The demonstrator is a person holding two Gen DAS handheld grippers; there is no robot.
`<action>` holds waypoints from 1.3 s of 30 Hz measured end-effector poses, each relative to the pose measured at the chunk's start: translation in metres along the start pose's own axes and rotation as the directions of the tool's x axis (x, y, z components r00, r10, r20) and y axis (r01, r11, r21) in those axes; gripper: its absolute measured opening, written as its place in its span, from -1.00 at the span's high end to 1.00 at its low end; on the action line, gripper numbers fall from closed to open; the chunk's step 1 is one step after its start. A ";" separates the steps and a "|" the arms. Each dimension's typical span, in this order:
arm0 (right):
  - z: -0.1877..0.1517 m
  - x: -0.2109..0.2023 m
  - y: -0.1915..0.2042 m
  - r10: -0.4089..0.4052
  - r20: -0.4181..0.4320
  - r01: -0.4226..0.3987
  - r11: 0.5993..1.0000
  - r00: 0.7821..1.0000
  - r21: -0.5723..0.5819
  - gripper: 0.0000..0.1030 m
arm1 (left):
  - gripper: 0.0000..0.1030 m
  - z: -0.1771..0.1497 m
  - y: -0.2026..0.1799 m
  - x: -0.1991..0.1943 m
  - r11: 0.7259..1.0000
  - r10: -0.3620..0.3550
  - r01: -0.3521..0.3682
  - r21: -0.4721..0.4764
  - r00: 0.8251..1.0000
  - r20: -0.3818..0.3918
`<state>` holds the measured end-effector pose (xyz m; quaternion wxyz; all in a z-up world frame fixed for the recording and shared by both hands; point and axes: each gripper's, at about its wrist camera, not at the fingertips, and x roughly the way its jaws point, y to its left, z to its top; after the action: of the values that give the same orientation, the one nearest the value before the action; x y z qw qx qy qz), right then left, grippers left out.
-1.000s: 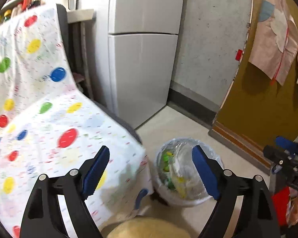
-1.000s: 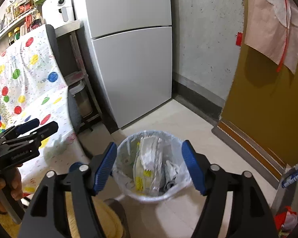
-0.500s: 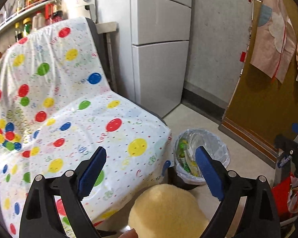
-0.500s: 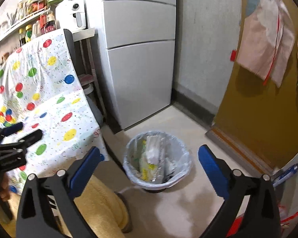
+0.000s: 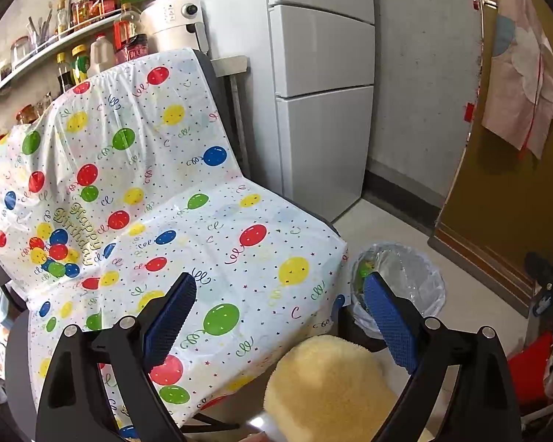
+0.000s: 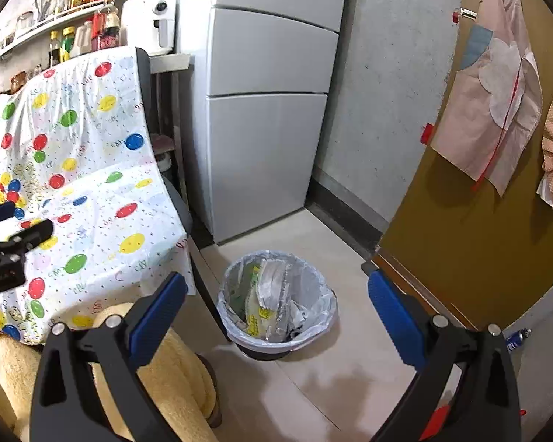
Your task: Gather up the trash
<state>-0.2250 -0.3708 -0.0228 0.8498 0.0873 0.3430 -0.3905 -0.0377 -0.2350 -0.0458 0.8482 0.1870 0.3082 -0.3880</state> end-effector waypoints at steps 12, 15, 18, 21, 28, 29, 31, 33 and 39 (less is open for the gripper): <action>-0.003 0.002 -0.002 -0.006 -0.010 0.006 1.000 1.000 0.006 -0.88 | -0.78 -0.001 -0.002 0.005 1.000 -0.009 0.009 -0.007 1.000 -0.011; -0.004 0.002 -0.001 -0.009 -0.013 0.009 1.000 1.000 0.008 -0.88 | -0.78 -0.002 -0.001 0.005 1.000 -0.006 0.006 -0.011 1.000 -0.011; -0.004 0.003 -0.001 -0.011 -0.015 0.011 1.000 1.000 0.012 -0.88 | -0.78 -0.002 0.000 0.005 1.000 -0.003 0.003 -0.013 1.000 -0.011; -0.005 0.003 -0.001 -0.011 -0.017 0.011 1.000 1.000 0.015 -0.88 | -0.78 -0.002 0.001 0.005 1.000 -0.005 0.004 -0.012 1.000 -0.010; -0.003 0.003 -0.002 -0.009 -0.011 0.009 1.000 1.000 0.019 -0.88 | -0.78 -0.002 0.000 0.005 1.000 -0.005 0.005 -0.014 1.000 -0.009; -0.003 0.002 -0.003 -0.009 -0.009 0.009 1.000 1.000 0.022 -0.88 | -0.78 -0.002 0.000 0.005 1.000 -0.005 0.005 -0.014 1.000 -0.010; -0.003 0.002 -0.004 -0.006 -0.006 0.006 1.000 1.000 0.027 -0.88 | -0.78 -0.001 0.000 0.005 1.000 -0.008 0.008 -0.014 1.000 -0.009; -0.003 0.001 -0.004 -0.007 -0.003 0.007 1.000 1.000 0.027 -0.88 | -0.78 -0.001 0.000 0.005 1.000 -0.009 0.009 -0.014 1.000 -0.009; -0.003 0.001 -0.004 -0.005 -0.002 0.005 1.000 1.000 0.026 -0.88 | -0.78 -0.001 -0.001 0.004 1.000 -0.007 0.007 -0.014 1.000 -0.007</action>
<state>-0.2292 -0.3730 -0.0249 0.8473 0.0980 0.3392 -0.3968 -0.0363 -0.2374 -0.0494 0.8470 0.1815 0.3144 -0.3883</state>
